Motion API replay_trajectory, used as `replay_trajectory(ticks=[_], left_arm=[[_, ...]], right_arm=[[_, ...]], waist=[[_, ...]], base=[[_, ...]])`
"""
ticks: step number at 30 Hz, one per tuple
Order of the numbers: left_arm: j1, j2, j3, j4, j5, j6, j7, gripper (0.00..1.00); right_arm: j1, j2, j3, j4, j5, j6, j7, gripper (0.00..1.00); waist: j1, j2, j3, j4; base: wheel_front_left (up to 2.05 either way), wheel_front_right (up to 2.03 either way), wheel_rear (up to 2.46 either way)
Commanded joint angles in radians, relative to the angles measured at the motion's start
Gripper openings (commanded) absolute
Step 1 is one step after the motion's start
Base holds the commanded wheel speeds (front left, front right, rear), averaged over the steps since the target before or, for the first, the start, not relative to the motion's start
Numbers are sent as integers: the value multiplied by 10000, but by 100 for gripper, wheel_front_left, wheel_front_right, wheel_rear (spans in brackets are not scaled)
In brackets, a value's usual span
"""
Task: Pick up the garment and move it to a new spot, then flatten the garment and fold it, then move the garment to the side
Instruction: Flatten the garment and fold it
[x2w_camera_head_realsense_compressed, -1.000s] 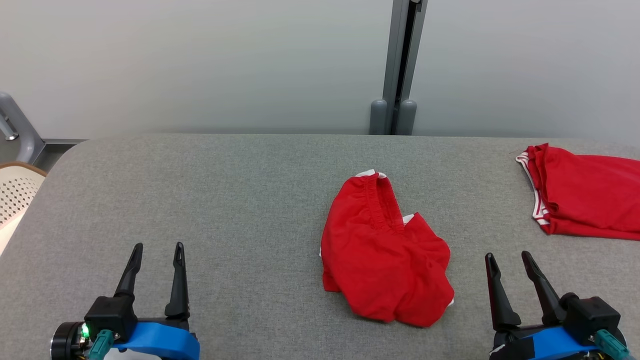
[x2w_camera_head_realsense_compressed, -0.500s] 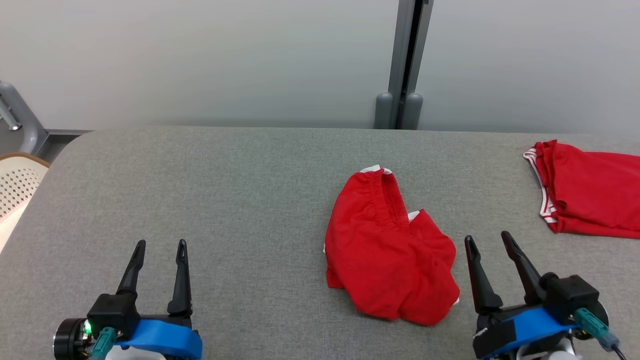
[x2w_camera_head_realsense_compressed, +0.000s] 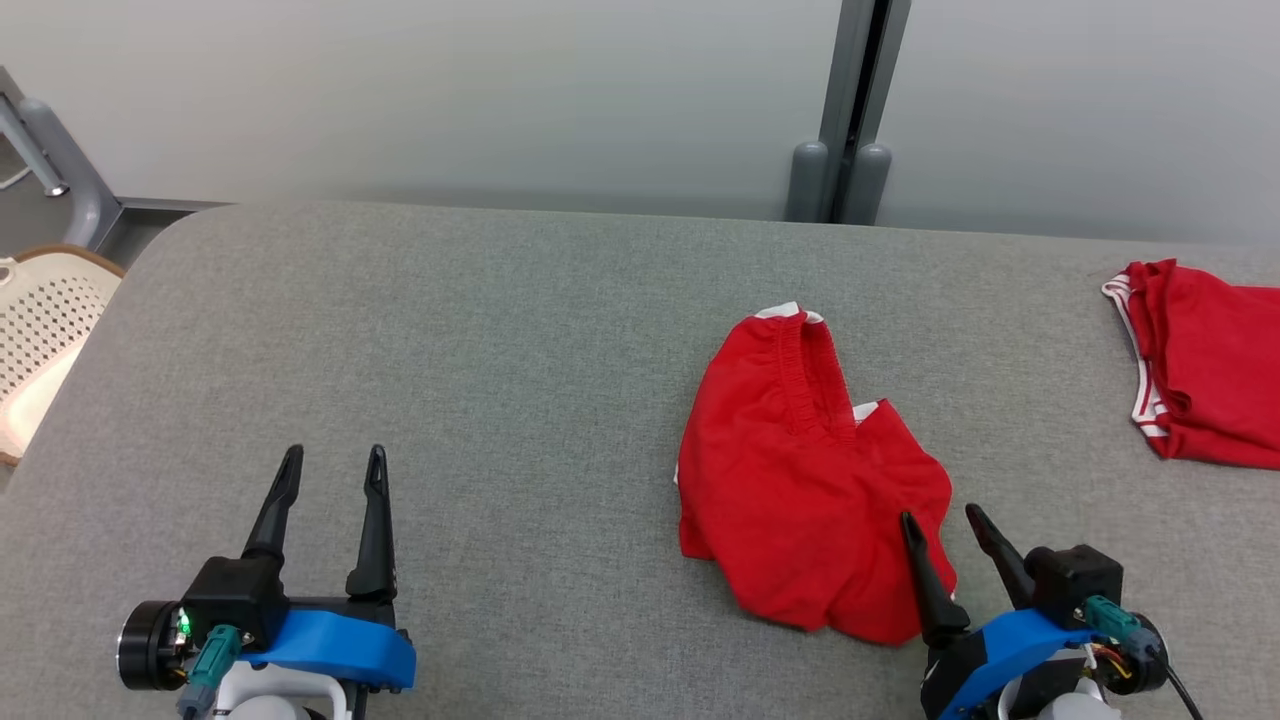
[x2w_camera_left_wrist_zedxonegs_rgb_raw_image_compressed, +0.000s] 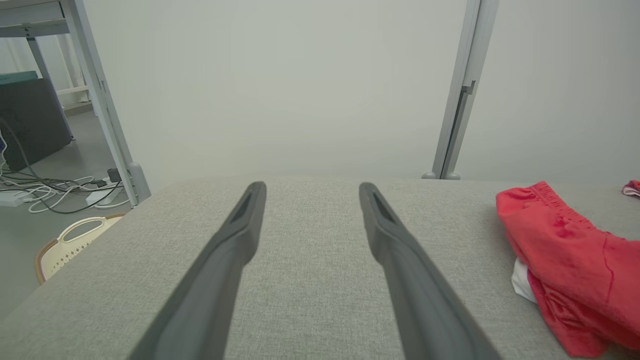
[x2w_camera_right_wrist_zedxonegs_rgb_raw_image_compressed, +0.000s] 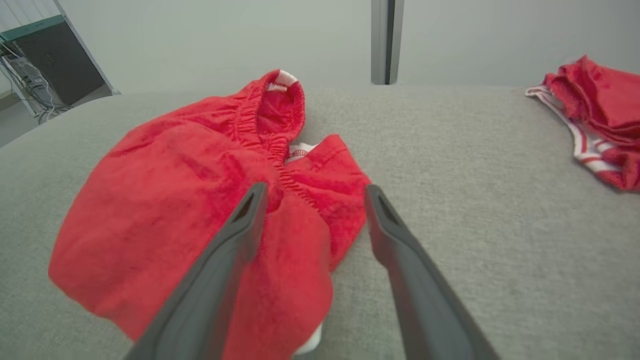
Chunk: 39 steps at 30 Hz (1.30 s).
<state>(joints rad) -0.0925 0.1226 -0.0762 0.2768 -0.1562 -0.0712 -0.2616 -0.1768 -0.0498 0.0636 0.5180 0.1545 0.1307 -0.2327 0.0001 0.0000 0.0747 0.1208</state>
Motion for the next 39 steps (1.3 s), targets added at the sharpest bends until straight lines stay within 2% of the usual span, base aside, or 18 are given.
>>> replay_trajectory(ticks=[1,6,13,14,15,16,23,33,36,39], left_arm=[[-187,-24,18,-4,82,-57,-47,100],[-329,-100,46,54,95,-86,-47,100],[-412,-147,169,132,143,-151,-47,100],[-429,-155,185,146,151,-150,-47,100],[-442,-166,198,161,156,-146,-47,100],[-443,-177,207,171,162,-153,-47,100],[-382,-214,294,167,197,-157,-47,100],[-365,-309,332,278,271,-242,-47,100],[-338,-343,344,314,256,-249,-47,100],[-281,-359,376,349,247,-264,-47,100]], right_arm=[[-248,-12,23,451,68,1,-109,100],[-668,-15,318,1685,389,1,-275,100],[-984,-13,1002,2606,1024,1,-312,100],[-996,-12,1080,2650,1144,1,-313,76],[-1028,-12,1136,2655,1217,1,-301,33],[-1051,-12,1184,2651,1284,1,-300,0],[-1256,-44,521,2145,1139,-1,-311,0],[-1255,-667,-1574,744,772,1,-314,0],[-1211,-761,-1888,329,688,1,-313,0],[-1163,-689,-1781,-83,620,1,-313,0]], waist=[[-1,0,108,110],[-1,0,297,282],[-1,0,439,356],[-1,0,447,353],[-1,0,454,348],[-1,0,456,336],[-1,0,426,163],[-1,0,251,41],[-1,0,154,77],[-1,0,38,125]], base=[[0,0,0],[0,0,0],[0,0,0],[0,0,0],[0,0,0],[0,0,0],[0,0,0],[0,0,0],[0,0,0],[0,0,0]])
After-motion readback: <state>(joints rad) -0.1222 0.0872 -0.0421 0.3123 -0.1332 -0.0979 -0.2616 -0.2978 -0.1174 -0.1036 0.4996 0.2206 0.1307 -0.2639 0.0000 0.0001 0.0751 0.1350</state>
